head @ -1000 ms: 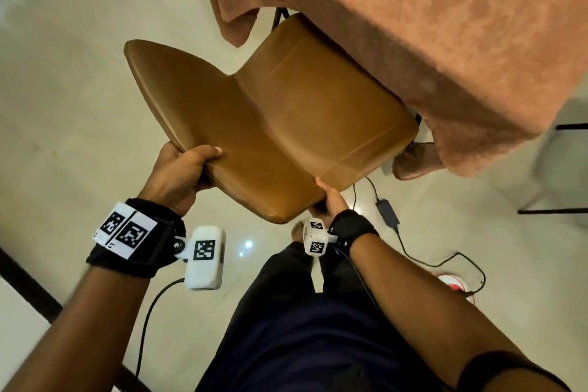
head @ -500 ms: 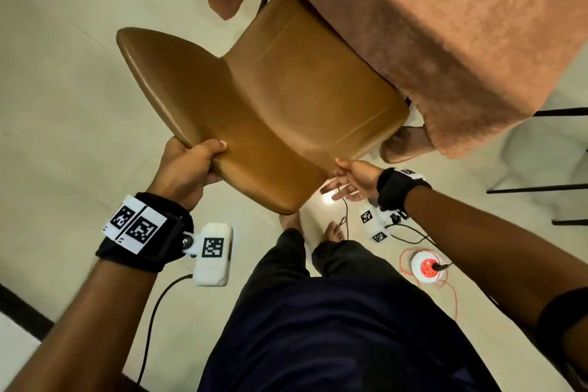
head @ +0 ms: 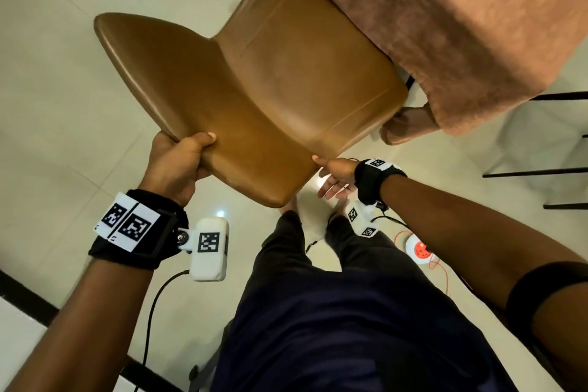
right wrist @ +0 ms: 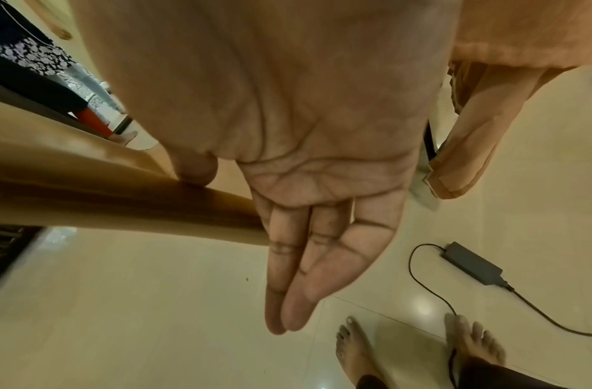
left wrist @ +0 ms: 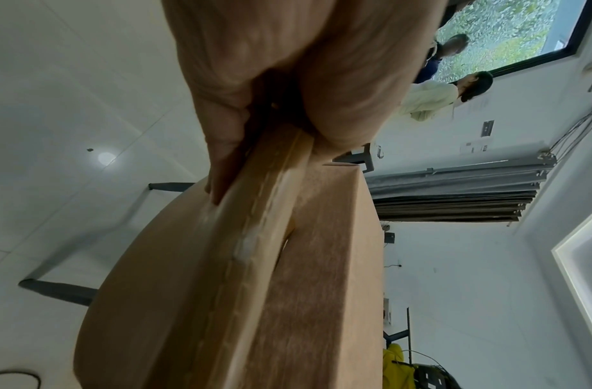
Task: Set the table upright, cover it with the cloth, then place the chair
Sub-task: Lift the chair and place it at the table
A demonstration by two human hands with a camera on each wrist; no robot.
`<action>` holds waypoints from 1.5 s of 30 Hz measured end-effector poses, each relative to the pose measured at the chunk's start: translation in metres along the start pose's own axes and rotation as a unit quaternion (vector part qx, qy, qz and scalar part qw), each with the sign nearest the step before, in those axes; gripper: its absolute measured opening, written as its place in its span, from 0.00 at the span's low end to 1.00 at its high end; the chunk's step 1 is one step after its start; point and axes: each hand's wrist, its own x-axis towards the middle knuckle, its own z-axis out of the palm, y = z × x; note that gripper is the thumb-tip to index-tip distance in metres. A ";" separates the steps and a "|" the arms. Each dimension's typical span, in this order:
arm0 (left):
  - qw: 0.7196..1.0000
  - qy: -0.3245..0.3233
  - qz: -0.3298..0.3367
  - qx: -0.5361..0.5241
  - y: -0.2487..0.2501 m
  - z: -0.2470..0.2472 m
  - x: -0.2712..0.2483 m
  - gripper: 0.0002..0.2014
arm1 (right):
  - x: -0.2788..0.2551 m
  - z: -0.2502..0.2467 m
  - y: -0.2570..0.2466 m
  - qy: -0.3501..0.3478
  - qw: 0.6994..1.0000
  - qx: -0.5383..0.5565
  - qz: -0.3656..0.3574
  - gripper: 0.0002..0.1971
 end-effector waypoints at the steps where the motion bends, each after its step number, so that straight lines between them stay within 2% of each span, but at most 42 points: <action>1: 1.000 0.004 0.000 -0.001 -0.001 0.000 0.000 0.21 | -0.001 0.000 0.001 0.000 1.000 0.003 -0.002 0.40; 9: 1.000 0.027 0.005 0.000 -0.002 0.006 -0.006 0.20 | 0.002 -0.001 -0.008 -0.040 0.998 0.034 0.020 0.38; 12: 0.999 0.041 0.012 -0.002 -0.004 0.010 -0.011 0.17 | -0.001 0.001 -0.002 -0.075 0.991 0.109 0.026 0.38; 15: 0.999 0.047 0.022 -0.006 -0.006 0.019 -0.020 0.14 | -0.006 0.010 0.009 -0.098 0.954 0.285 -0.010 0.31; 19: 0.999 0.038 0.035 -0.010 -0.009 0.029 -0.025 0.17 | -0.005 0.020 0.018 -0.044 0.860 0.503 -0.069 0.10; 22: 0.999 0.016 0.051 -0.012 -0.007 0.035 -0.025 0.19 | -0.001 0.017 0.015 -0.004 0.833 0.547 -0.079 0.03; 26: 0.998 0.009 0.048 -0.027 -0.011 0.046 -0.026 0.21 | 0.004 0.011 0.019 0.036 0.814 0.573 -0.088 0.02; 30: 0.998 -0.022 0.060 -0.017 -0.006 0.067 -0.021 0.11 | 0.011 -0.007 0.017 0.041 0.784 0.608 -0.118 0.04; 36: 0.997 0.000 0.071 -0.025 0.026 0.078 0.003 0.12 | 0.011 -0.019 -0.013 0.048 0.779 0.611 -0.131 0.04; 41: 0.997 0.019 0.068 -0.031 0.023 0.073 0.008 0.20 | 0.016 -0.021 -0.017 0.063 0.802 0.582 -0.123 0.04; 45: 0.996 0.031 0.053 -0.059 0.010 0.069 -0.001 0.14 | 0.016 -0.030 -0.017 0.061 0.825 0.547 -0.129 0.05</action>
